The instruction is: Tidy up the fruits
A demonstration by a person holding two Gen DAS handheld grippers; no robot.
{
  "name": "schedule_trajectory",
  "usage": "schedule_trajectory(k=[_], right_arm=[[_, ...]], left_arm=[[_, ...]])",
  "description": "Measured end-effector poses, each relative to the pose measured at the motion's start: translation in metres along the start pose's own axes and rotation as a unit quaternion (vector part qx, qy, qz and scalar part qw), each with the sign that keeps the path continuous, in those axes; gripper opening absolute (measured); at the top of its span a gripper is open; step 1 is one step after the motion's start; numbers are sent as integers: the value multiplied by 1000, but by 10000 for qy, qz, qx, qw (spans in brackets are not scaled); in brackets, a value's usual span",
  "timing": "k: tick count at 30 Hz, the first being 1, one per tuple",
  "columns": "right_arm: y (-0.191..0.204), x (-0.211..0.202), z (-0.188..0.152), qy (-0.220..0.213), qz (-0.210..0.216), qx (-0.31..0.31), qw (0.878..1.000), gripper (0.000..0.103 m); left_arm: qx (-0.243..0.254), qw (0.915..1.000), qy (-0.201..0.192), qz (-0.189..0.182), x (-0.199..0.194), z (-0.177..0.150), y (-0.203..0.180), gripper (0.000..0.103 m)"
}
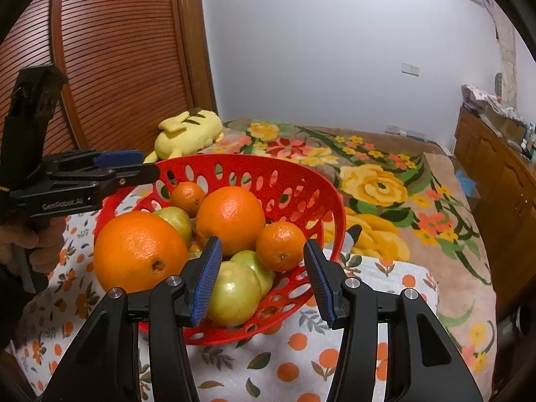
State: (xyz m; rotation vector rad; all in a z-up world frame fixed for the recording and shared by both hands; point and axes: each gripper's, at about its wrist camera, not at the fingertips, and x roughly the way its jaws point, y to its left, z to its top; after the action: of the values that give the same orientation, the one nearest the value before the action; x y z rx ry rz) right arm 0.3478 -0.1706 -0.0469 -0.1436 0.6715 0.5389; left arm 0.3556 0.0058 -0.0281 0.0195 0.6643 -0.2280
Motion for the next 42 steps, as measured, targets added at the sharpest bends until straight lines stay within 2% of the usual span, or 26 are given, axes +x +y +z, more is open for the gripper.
schedule_trajectory(k=[8, 20, 24, 30, 38, 40, 42], right_arm=[[15, -20, -9, -97, -24, 94, 9999, 52], [41, -47, -34, -240, -168, 279, 9992, 56], [47, -60, -42, -331, -254, 369, 9984, 60], [60, -86, -51, -559, -406, 431, 9967, 63], [74, -127, -55, -1021, -717, 445, 9912, 71], [77, -134, -54, -1112, -772, 396, 9900, 76], [83, -144, -54, -1228, -867, 336, 9881, 79]], left_arm=[[5, 10000, -31, 5, -29, -18, -10, 51], [-42, 10000, -56, 35, -78, -48, -23, 59], [-91, 9999, -124, 65, -95, -57, -27, 61], [-89, 9992, -332, 183, -124, -71, -36, 69], [-125, 9969, -727, 287, -167, -77, -44, 73], [-164, 9958, -846, 310, -178, -78, -44, 85], [-211, 9947, -958, 293, -187, -79, -45, 90]])
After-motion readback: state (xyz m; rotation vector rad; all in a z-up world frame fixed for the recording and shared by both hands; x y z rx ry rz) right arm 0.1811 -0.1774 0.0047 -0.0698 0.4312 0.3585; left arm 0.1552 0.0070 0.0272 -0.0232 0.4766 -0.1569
